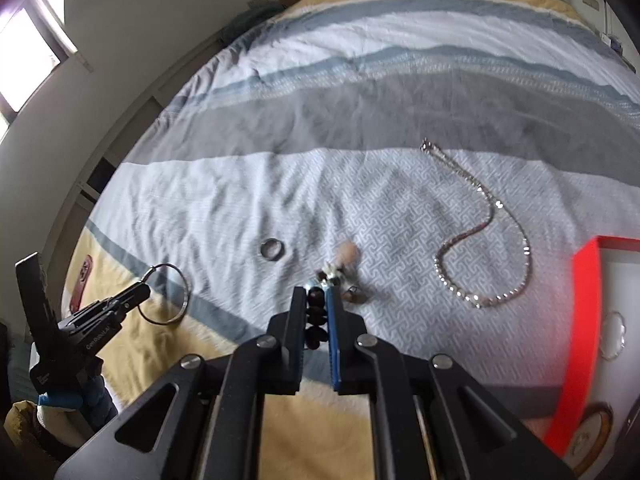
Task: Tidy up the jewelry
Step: 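Carry the silver bangle and beaded bracelet over the red box with both tools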
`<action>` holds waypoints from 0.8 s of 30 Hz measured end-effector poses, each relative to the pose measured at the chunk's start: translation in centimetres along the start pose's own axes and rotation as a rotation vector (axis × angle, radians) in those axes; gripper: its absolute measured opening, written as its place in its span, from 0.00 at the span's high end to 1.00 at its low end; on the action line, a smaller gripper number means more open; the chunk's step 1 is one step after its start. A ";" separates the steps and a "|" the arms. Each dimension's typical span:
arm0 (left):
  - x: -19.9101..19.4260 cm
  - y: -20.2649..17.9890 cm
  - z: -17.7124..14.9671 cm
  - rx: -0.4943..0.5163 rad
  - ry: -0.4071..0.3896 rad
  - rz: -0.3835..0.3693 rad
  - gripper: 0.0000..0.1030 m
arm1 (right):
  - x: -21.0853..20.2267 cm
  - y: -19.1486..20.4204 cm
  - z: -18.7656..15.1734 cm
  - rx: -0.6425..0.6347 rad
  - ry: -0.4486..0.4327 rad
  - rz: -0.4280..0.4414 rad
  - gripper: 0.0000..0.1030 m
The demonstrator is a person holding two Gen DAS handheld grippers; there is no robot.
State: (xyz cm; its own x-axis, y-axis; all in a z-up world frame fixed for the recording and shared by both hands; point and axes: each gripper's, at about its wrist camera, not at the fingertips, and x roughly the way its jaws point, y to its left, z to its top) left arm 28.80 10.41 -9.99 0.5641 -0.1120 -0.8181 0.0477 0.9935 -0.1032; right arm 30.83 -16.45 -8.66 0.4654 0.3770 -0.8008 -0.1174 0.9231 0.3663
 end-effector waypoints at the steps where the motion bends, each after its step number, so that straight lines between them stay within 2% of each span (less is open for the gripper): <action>1: -1.0 -0.3 -0.2 0.007 -0.011 -0.004 0.95 | -1.1 0.3 -0.2 -0.001 -0.014 0.006 0.92; 14: -11.1 -5.4 -2.3 0.078 -0.128 -0.063 0.97 | -14.5 2.3 -4.2 -0.029 -0.184 0.035 0.92; 19: -13.3 -8.5 -3.1 0.107 -0.152 -0.112 0.97 | -18.1 1.1 -6.0 -0.023 -0.231 0.022 0.92; 24: -14.4 -13.0 -3.7 0.168 -0.159 -0.157 0.97 | -21.5 -1.8 -7.8 0.019 -0.274 -0.006 0.92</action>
State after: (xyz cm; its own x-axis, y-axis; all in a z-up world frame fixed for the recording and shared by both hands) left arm 17.00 -0.92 1.07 0.6608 -0.2736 -0.6989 0.2730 0.9550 -0.1157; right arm 14.24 -25.62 4.20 0.6866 0.3340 -0.6458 -0.0985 0.9228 0.3725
